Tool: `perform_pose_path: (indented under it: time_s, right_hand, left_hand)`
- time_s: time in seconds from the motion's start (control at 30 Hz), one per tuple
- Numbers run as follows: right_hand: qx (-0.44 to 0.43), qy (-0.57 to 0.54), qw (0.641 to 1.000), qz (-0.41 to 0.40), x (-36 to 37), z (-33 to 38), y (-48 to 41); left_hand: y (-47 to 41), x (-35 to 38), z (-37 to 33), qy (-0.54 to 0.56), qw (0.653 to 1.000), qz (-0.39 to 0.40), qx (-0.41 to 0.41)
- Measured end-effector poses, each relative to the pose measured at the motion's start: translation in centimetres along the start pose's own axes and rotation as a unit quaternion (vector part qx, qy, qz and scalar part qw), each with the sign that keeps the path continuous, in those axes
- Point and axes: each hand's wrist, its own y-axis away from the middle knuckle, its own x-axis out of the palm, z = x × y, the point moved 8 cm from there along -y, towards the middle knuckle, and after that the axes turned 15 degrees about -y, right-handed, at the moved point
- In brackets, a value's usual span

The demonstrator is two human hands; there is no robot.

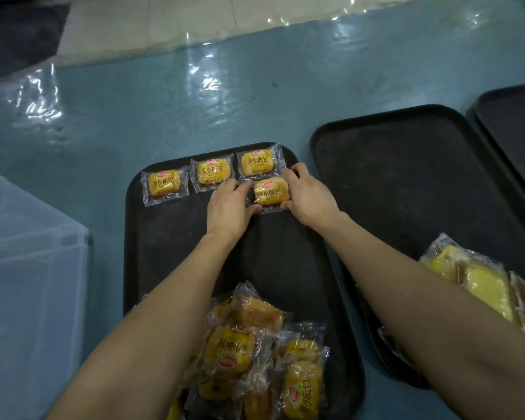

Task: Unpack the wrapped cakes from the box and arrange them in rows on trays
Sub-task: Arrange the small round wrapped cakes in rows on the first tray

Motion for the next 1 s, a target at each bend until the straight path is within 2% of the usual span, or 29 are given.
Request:
perform_pose_path:
  time_s: [0.2, 0.27, 0.37, 0.47, 0.53, 0.63, 0.7, 0.8, 0.9, 1.0]
  right_hand:
    - [-0.005, -0.037, 0.997, -0.065, -0.9, 1.2, 2.7]
    - [-0.023, -0.048, 0.997, -0.063, -0.3, 2.5, 4.2]
    - [-0.007, -0.093, 0.995, 0.044, 2.7, 3.8, 6.6]
    - [0.016, -0.134, 0.981, 0.138, 5.7, 4.7, 9.5]
    - [0.033, -0.162, 0.973, 0.162, 7.2, 5.0, 11.1]
    - [0.059, -0.202, 0.960, 0.185, 8.0, 5.3, 13.0]
    - [0.078, -0.202, 0.951, 0.218, 8.2, 5.5, 14.3]
    - [0.089, -0.199, 0.944, 0.249, 7.9, 5.6, 15.6]
    - [0.096, -0.227, 0.942, 0.229, 6.7, 5.7, 15.7]
    - [0.119, -0.243, 0.956, 0.114, 3.7, 5.3, 14.8]
  left_hand:
    - [2.0, -0.4, 2.2, 0.050, 0.998, 0.010, -0.030]
    - [3.4, -0.6, 3.3, 0.053, 0.998, 0.023, -0.033]
    - [6.0, -0.9, 5.0, 0.067, 0.995, 0.054, -0.051]
    - [9.1, -0.6, 6.2, 0.101, 0.984, 0.133, -0.065]
    - [11.3, -0.1, 6.5, 0.134, 0.969, 0.203, -0.049]
    - [14.8, 0.7, 6.3, 0.199, 0.928, 0.314, -0.032]
    - [16.0, 0.7, 6.7, 0.224, 0.918, 0.325, -0.042]
    - [16.6, 0.1, 8.2, 0.203, 0.934, 0.286, -0.076]
    - [17.3, -0.4, 8.6, 0.159, 0.947, 0.273, -0.063]
    - [18.4, -0.3, 8.3, 0.172, 0.938, 0.295, -0.060]
